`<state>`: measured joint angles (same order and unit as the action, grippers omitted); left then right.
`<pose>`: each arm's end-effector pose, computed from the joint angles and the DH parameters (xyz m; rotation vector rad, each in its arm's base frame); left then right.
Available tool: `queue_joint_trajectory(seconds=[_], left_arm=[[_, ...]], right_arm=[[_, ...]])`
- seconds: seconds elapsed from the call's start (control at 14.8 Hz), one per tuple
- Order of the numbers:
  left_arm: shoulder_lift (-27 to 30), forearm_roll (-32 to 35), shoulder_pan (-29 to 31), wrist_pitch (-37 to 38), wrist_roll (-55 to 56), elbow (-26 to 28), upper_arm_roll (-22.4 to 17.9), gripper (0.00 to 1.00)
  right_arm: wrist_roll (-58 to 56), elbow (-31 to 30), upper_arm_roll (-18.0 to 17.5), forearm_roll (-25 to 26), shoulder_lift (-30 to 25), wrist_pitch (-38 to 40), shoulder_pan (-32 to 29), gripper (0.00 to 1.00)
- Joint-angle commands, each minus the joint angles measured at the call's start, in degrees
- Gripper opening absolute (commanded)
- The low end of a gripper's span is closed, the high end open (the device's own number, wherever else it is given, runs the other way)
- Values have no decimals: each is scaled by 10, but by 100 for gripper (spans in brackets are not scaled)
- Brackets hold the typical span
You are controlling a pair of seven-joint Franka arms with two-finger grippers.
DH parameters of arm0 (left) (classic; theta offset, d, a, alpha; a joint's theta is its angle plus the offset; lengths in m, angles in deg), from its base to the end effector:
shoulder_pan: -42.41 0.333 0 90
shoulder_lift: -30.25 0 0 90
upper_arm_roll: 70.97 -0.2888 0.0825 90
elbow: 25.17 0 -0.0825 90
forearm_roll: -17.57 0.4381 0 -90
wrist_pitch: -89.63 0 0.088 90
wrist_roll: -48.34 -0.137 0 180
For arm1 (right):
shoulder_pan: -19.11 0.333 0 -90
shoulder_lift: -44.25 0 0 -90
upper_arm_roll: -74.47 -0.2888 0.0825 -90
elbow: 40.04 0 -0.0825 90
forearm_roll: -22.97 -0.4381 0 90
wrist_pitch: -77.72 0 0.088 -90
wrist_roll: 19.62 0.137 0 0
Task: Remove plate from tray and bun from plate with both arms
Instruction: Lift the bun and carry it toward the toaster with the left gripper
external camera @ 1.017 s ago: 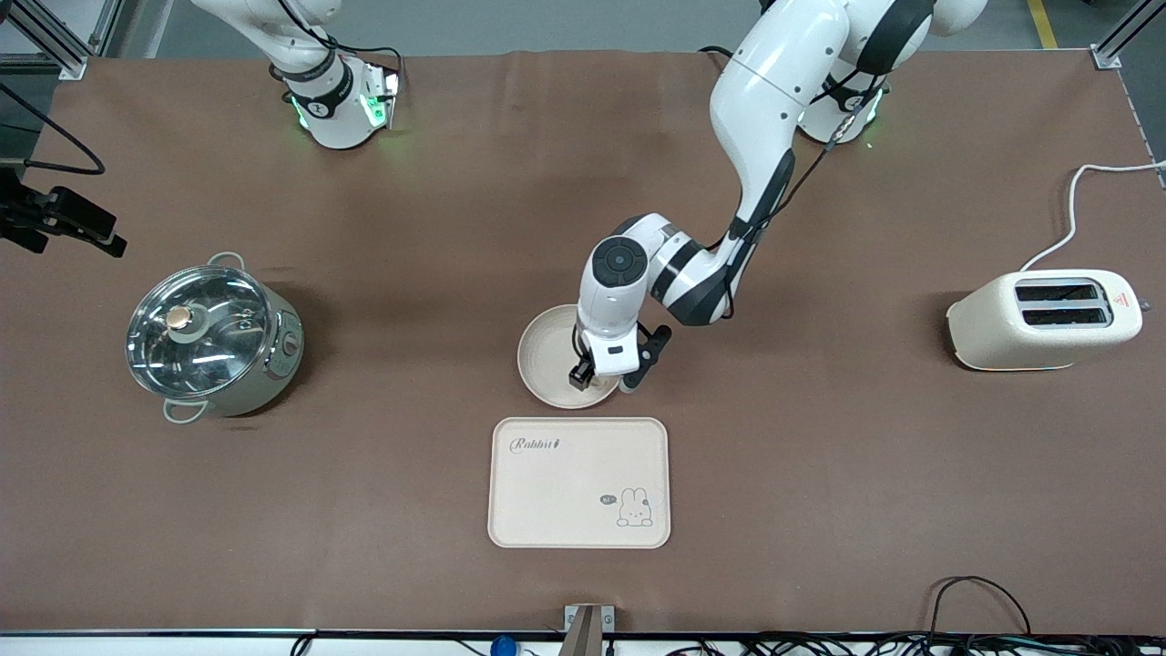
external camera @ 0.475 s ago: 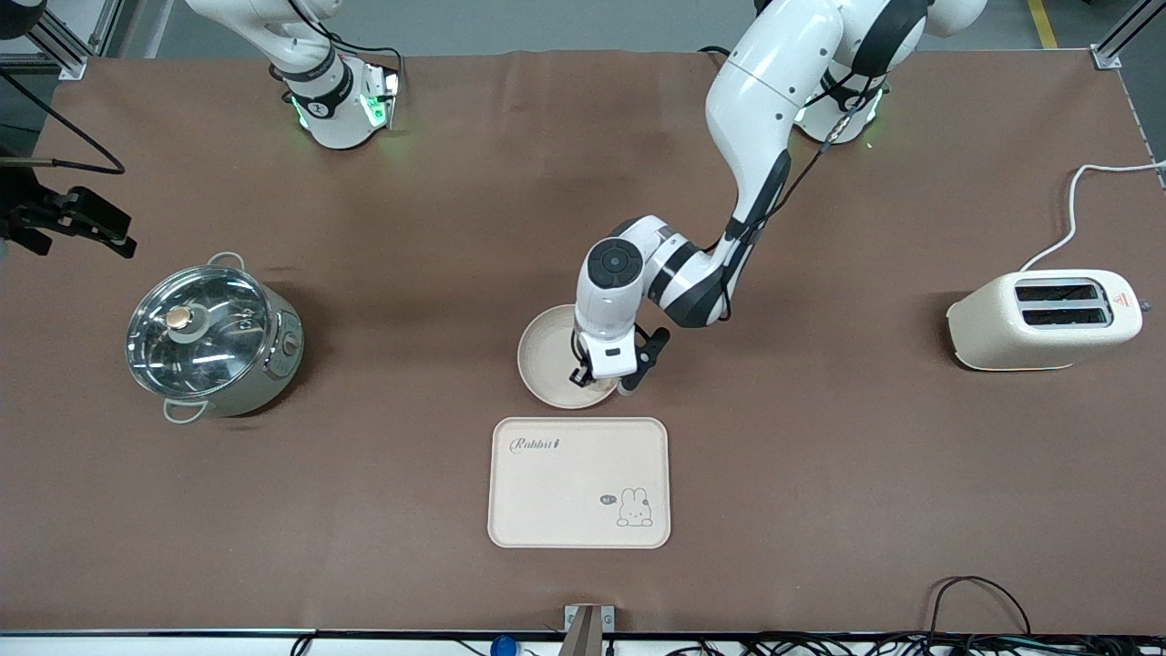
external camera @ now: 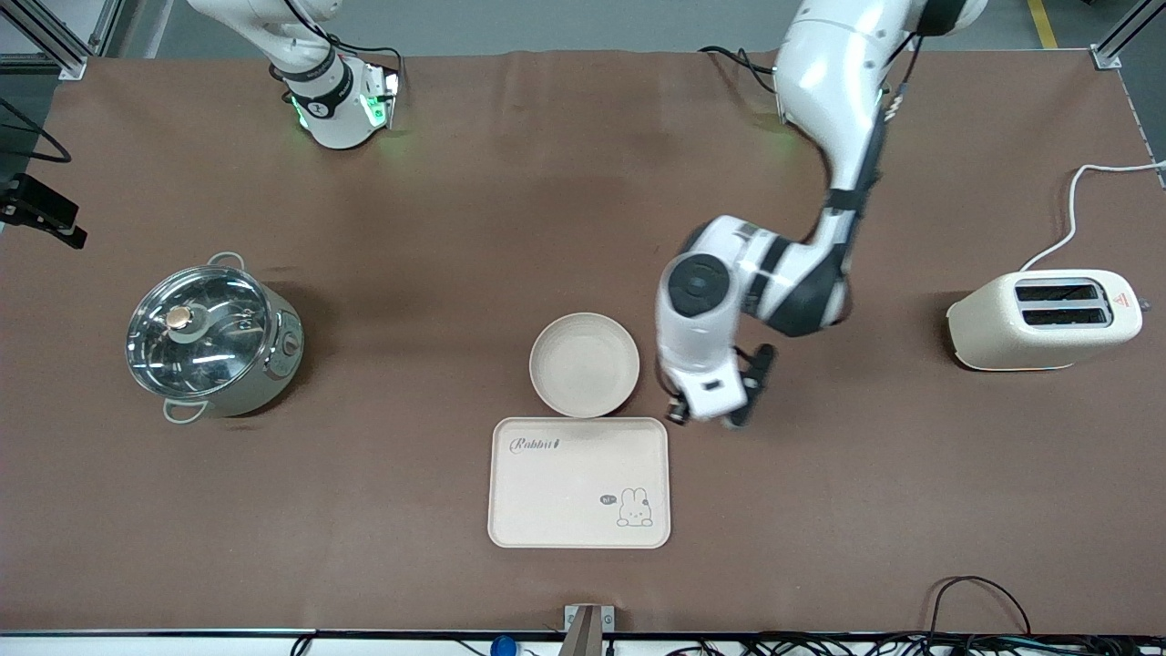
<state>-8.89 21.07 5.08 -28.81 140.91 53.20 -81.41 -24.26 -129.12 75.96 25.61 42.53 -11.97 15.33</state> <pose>0.6741 -0.3599 0.2477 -2.6360 -1.5733 -0.2438 0.5980 -0.0617 0.5936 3.0924 -0.0188 0.0566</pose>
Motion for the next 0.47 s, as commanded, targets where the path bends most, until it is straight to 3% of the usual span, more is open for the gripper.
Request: queue_joint_trajectory(seconds=[0.0, 0.14, 0.41], left_arm=[[35, 11, 46, 52, -54, 49, 5, 11], [51, 12, 83, 51, -103, 102, 5, 11], [43, -19, 146, 17, -144, 143, 17, 14]], right_arm=[[30, -2, -5, 0, -5, 6, 12, 100], [37, -2, -5, -6, -3, 0, 12, 100], [37, 3, 0, -15, -2, 3, 4, 100]])
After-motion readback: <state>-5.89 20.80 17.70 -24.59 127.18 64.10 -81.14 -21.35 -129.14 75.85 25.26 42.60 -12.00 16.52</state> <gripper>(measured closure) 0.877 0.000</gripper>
